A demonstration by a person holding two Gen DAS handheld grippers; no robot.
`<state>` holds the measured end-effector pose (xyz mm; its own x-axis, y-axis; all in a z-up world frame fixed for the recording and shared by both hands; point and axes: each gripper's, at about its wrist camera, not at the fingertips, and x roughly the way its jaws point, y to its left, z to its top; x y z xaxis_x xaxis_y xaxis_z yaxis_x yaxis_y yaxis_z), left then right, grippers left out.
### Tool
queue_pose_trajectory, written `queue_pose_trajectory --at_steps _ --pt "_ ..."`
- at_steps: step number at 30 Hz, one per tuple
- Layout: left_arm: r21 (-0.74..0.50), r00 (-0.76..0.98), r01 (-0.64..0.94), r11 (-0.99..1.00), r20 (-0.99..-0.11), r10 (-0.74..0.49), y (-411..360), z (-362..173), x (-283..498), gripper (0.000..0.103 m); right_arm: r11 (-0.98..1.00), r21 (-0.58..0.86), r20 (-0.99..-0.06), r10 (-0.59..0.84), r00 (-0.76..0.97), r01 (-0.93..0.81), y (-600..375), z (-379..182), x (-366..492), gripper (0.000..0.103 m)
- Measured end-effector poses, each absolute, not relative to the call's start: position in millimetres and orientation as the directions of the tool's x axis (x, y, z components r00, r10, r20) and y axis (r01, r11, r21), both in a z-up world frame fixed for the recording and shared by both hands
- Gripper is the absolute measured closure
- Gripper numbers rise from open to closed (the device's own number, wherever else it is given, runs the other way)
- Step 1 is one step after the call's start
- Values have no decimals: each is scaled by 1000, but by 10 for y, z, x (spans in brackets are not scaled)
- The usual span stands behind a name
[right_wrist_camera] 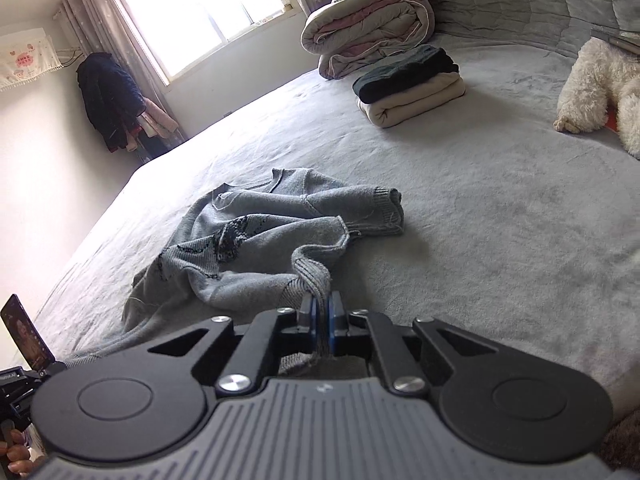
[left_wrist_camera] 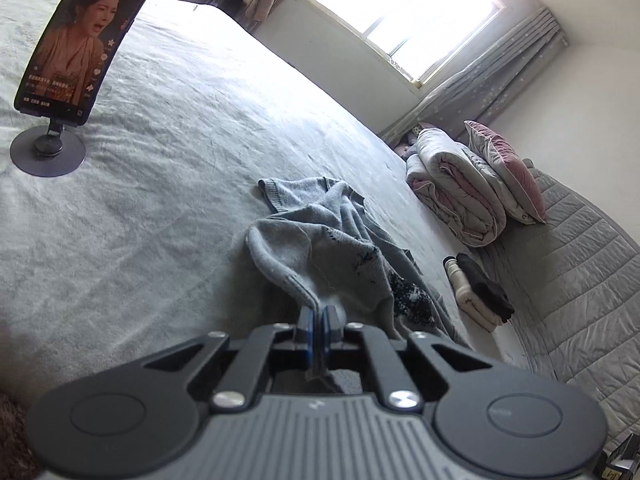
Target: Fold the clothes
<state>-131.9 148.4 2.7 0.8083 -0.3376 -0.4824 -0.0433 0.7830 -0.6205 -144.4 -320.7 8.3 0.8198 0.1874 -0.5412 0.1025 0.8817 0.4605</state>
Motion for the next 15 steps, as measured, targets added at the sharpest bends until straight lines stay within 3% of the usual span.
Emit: queue_pose_trajectory --at_steps 7,15 --pt "-602 793 -25 798 -498 -351 1573 82 -1557 99 853 515 -532 238 813 88 -3284 189 -1695 97" --pt "-526 754 -25 850 -569 -329 1534 -25 -1648 99 868 484 -592 235 771 107 -3248 3 -1767 97"
